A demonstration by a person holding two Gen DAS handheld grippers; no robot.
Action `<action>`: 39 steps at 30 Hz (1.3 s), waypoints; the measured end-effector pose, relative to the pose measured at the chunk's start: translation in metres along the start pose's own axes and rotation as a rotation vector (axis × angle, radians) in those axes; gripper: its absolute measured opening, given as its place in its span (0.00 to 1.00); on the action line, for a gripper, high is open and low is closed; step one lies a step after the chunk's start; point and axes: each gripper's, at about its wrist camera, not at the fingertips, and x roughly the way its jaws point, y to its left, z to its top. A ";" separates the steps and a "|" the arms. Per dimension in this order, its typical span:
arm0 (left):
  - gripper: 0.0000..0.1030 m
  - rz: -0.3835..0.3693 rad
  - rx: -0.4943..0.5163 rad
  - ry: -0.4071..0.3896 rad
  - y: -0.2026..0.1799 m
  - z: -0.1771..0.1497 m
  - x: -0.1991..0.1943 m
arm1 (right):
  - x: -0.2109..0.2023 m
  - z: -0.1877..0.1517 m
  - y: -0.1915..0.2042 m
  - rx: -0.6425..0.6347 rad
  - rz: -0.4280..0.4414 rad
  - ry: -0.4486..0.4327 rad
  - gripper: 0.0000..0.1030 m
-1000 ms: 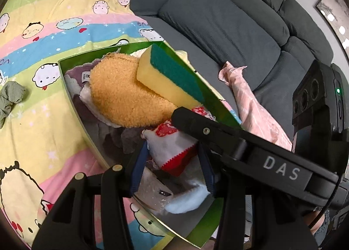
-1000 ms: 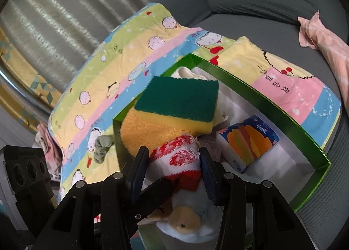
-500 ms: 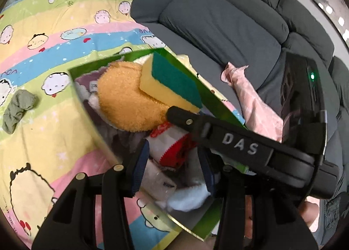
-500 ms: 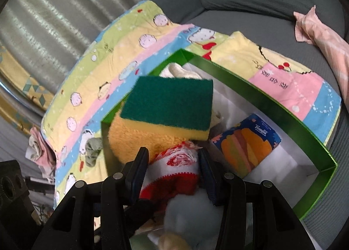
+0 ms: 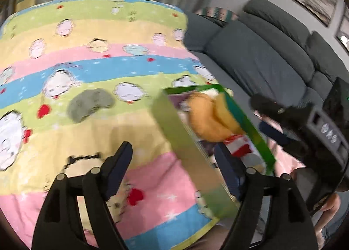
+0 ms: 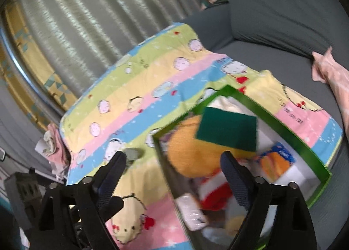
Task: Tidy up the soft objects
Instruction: 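Move the right gripper to the grey-green cloth and grasp it, then lift the grey-green cloth with the right gripper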
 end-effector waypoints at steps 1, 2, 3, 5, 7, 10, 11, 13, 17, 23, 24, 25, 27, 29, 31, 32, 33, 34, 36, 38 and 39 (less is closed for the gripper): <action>0.78 0.016 -0.011 -0.004 0.006 -0.002 -0.004 | 0.003 0.000 0.008 -0.010 0.007 0.004 0.92; 0.80 0.034 -0.024 -0.009 0.014 -0.004 -0.009 | 0.008 -0.001 0.016 -0.024 0.009 0.014 0.92; 0.81 0.049 -0.041 -0.014 0.022 -0.007 -0.014 | 0.014 -0.002 0.024 -0.043 0.009 0.028 0.92; 0.82 0.077 -0.086 -0.027 0.042 -0.014 -0.023 | 0.026 -0.005 0.042 -0.085 0.017 0.055 0.93; 0.82 0.113 -0.135 -0.037 0.064 -0.022 -0.031 | 0.046 -0.008 0.061 -0.126 0.047 0.093 0.93; 0.82 0.165 -0.236 -0.034 0.104 -0.039 -0.042 | 0.088 -0.015 0.089 -0.157 0.107 0.196 0.92; 0.82 0.178 -0.265 -0.034 0.114 -0.044 -0.045 | 0.100 -0.017 0.095 -0.162 0.112 0.219 0.93; 0.82 0.207 -0.325 -0.032 0.136 -0.057 -0.053 | 0.131 -0.023 0.110 -0.185 0.094 0.261 0.93; 0.82 0.271 -0.423 -0.029 0.172 -0.077 -0.065 | 0.185 -0.036 0.137 -0.238 0.068 0.339 0.92; 0.82 0.322 -0.481 -0.034 0.192 -0.089 -0.078 | 0.259 -0.053 0.159 -0.255 -0.021 0.434 0.92; 0.82 0.326 -0.483 -0.036 0.194 -0.089 -0.079 | 0.265 -0.054 0.160 -0.260 -0.032 0.435 0.90; 0.82 0.333 -0.483 -0.040 0.195 -0.089 -0.081 | 0.271 -0.056 0.161 -0.269 -0.050 0.436 0.80; 0.82 0.338 -0.479 -0.044 0.194 -0.090 -0.085 | 0.283 -0.060 0.164 -0.302 -0.079 0.444 0.61; 0.82 0.340 -0.479 -0.046 0.194 -0.090 -0.086 | 0.286 -0.062 0.161 -0.311 -0.085 0.441 0.41; 0.82 0.338 -0.491 -0.052 0.196 -0.089 -0.087 | 0.280 -0.061 0.157 -0.299 -0.064 0.413 0.20; 0.82 0.331 -0.495 -0.055 0.196 -0.090 -0.088 | 0.277 -0.062 0.156 -0.288 -0.029 0.421 0.18; 0.82 0.325 -0.491 -0.057 0.196 -0.089 -0.088 | 0.273 -0.063 0.156 -0.280 -0.004 0.439 0.18; 0.82 0.326 -0.483 -0.062 0.194 -0.089 -0.090 | 0.265 -0.065 0.155 -0.272 0.025 0.456 0.17; 0.82 0.339 -0.479 -0.064 0.192 -0.088 -0.091 | 0.243 -0.070 0.156 -0.281 0.081 0.460 0.17; 0.82 0.336 -0.479 -0.066 0.190 -0.089 -0.093 | 0.221 -0.075 0.160 -0.304 0.118 0.452 0.17; 0.82 0.330 -0.477 -0.067 0.189 -0.090 -0.095 | 0.210 -0.078 0.161 -0.314 0.138 0.450 0.17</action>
